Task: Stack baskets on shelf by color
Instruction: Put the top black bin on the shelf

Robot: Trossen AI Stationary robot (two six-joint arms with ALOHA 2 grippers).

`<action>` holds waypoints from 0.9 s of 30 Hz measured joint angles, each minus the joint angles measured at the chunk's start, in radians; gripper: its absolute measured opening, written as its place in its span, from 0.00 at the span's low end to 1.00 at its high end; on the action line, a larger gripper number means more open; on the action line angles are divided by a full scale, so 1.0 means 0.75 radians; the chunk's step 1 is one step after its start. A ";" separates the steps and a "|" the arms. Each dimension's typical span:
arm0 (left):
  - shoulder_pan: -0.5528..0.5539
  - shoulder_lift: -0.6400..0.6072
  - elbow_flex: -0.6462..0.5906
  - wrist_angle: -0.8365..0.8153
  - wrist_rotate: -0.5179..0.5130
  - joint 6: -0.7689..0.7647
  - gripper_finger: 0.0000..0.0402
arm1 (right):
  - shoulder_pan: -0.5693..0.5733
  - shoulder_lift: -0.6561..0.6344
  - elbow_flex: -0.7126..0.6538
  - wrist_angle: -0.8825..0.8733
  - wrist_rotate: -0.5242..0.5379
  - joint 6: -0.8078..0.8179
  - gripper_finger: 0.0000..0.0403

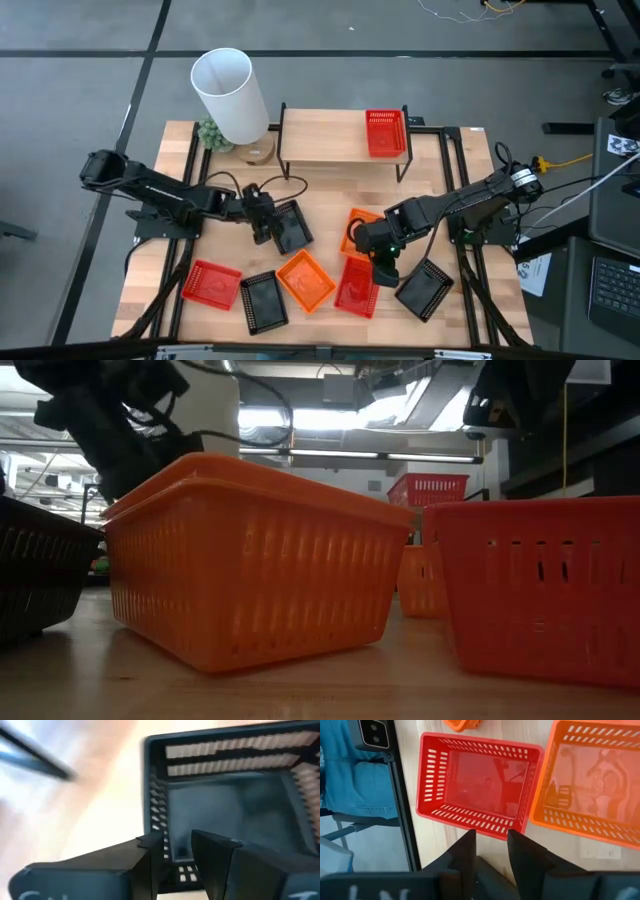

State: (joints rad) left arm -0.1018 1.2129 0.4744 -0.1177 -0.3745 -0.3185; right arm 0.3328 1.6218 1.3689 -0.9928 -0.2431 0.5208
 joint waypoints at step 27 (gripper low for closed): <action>-0.236 0.030 0.214 -0.205 0.264 -0.033 0.23 | -0.001 0.001 0.001 0.012 0.124 -0.069 0.27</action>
State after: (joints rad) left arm -0.2785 1.2351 0.6348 -0.2717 -0.1767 -0.3434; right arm 0.3325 1.6222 1.3693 -0.9839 -0.1497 0.4690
